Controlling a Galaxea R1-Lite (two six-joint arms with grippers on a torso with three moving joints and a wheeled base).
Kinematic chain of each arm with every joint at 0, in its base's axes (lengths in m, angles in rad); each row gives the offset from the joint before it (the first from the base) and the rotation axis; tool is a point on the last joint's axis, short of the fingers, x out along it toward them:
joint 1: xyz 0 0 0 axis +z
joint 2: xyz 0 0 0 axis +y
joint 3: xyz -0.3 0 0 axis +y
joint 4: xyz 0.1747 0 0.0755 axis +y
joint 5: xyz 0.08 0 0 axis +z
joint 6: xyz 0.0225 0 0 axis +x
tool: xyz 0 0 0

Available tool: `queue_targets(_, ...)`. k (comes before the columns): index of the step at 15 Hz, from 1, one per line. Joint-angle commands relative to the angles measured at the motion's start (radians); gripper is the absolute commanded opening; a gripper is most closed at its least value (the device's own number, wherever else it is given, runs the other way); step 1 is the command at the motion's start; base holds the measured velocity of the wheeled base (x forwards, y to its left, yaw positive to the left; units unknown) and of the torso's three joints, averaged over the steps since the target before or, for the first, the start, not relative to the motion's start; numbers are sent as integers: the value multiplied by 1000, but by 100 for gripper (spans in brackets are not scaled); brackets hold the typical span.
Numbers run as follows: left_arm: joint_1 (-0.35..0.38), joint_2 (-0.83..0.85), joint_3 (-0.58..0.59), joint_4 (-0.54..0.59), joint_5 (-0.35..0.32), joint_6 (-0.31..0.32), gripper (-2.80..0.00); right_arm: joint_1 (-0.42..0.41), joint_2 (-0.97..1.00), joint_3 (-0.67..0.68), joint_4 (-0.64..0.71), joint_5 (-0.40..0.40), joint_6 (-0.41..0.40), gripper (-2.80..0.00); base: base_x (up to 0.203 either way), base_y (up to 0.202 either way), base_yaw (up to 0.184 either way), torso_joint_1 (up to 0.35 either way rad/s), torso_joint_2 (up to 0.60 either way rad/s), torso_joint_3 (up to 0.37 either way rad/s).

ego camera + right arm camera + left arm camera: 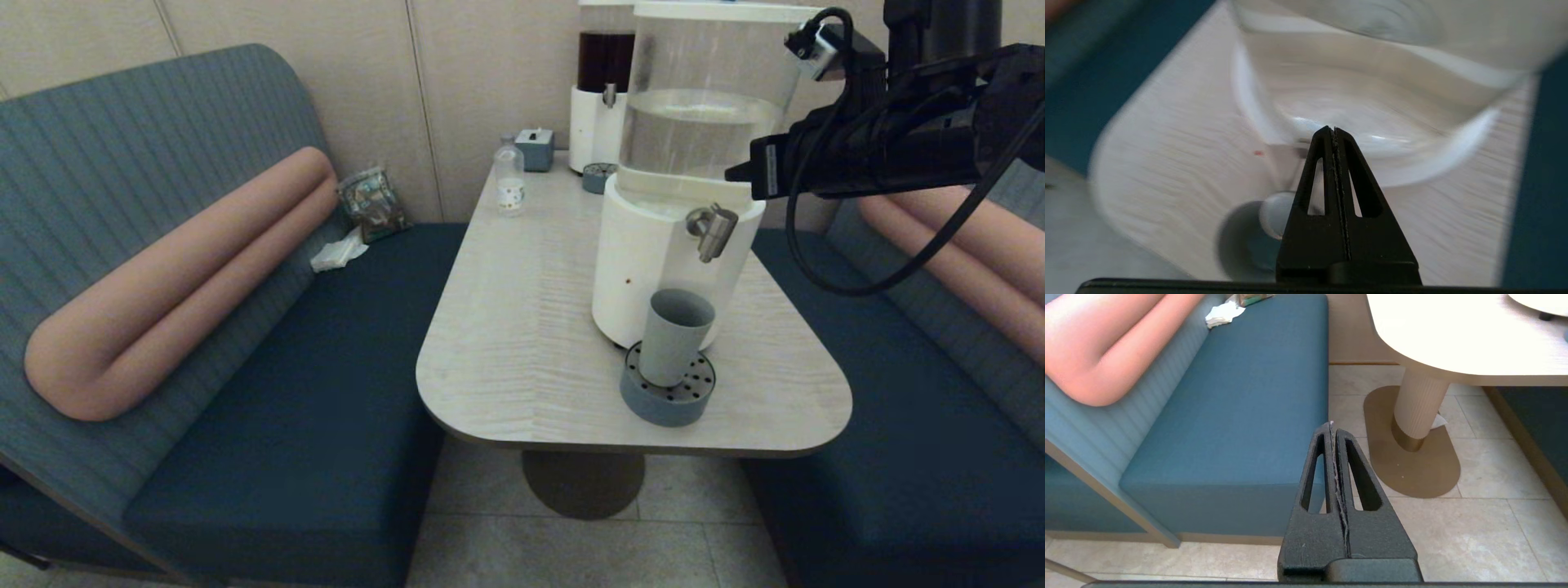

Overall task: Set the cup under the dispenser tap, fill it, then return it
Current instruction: Turn on the faucet

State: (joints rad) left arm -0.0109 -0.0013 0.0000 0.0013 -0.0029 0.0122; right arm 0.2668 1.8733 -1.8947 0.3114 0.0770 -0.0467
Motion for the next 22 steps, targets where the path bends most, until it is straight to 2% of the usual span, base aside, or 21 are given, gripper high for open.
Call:
queue_targets(1,0,0,0,0,0,0,-280,-3,7,-22,7,-9,-5,-280,0,0,0,0,0,0)
queue_targets(8,0,0,0,0,0,0,-280,-43,79,-41,-3,-13,-5,-280,0,0,0,0,0,0)
queue_targets(22,0,0,0,0,0,0,-280,-35,85,-34,-2,14,7,-280,0,0,0,0,0,0)
